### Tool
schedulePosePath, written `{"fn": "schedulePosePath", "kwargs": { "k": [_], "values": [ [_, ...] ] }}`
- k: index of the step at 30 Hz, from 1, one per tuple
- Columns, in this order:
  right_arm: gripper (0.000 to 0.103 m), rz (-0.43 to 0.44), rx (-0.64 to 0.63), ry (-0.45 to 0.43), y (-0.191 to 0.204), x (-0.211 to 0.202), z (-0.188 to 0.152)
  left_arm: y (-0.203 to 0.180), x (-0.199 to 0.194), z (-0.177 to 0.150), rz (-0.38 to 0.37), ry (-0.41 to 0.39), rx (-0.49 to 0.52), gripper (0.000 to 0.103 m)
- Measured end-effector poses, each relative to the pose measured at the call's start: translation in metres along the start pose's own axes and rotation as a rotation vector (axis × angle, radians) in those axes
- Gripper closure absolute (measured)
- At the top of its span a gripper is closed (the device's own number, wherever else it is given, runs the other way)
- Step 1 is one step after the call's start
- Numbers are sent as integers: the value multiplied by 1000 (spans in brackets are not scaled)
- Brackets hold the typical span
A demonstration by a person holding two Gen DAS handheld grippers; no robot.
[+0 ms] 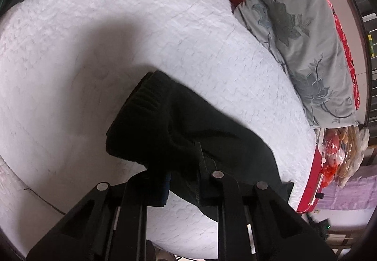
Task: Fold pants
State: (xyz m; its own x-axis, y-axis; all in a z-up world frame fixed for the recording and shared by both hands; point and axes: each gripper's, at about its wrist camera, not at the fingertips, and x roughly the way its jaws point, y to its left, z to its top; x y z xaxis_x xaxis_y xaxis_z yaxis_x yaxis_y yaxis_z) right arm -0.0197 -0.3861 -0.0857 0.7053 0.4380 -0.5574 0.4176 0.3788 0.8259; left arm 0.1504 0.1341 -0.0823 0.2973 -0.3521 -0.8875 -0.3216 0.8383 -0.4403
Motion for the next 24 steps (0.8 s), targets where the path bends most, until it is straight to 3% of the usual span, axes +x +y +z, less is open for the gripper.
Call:
{"fn": "schedulePosePath", "kwargs": {
  "k": [5, 7, 11, 12, 13, 14, 16, 21, 24],
  "values": [
    [50, -25, 228, 55, -67, 11, -30, 6, 0, -4, -7, 14, -10, 89],
    [50, -55, 273, 17, -80, 15, -32, 5, -1, -5, -14, 15, -16, 89],
    [52, -24, 299, -90, -83, 18, -29, 5, -2, -6, -13, 11, -18, 89],
    [57, -14, 292, -111, -81, 18, -28, 4, -1, -5, -14, 11, -24, 89],
    [82, 4, 272, -129, -76, 19, -25, 5, -1, -4, -16, 14, -32, 89],
    [98, 11, 247, -126, -72, 20, -22, 5, -1, -2, -18, 18, -38, 89],
    [98, 47, 209, -111, -46, 21, -7, 5, -3, 2, -31, 18, -54, 89],
    [99, 195, -71, -243, 48, -19, 29, 12, -15, -1, -30, -37, -61, 89],
    [99, 157, -111, -188, 43, -14, 28, 25, -8, -7, -24, -31, -77, 89]
  ]
}}
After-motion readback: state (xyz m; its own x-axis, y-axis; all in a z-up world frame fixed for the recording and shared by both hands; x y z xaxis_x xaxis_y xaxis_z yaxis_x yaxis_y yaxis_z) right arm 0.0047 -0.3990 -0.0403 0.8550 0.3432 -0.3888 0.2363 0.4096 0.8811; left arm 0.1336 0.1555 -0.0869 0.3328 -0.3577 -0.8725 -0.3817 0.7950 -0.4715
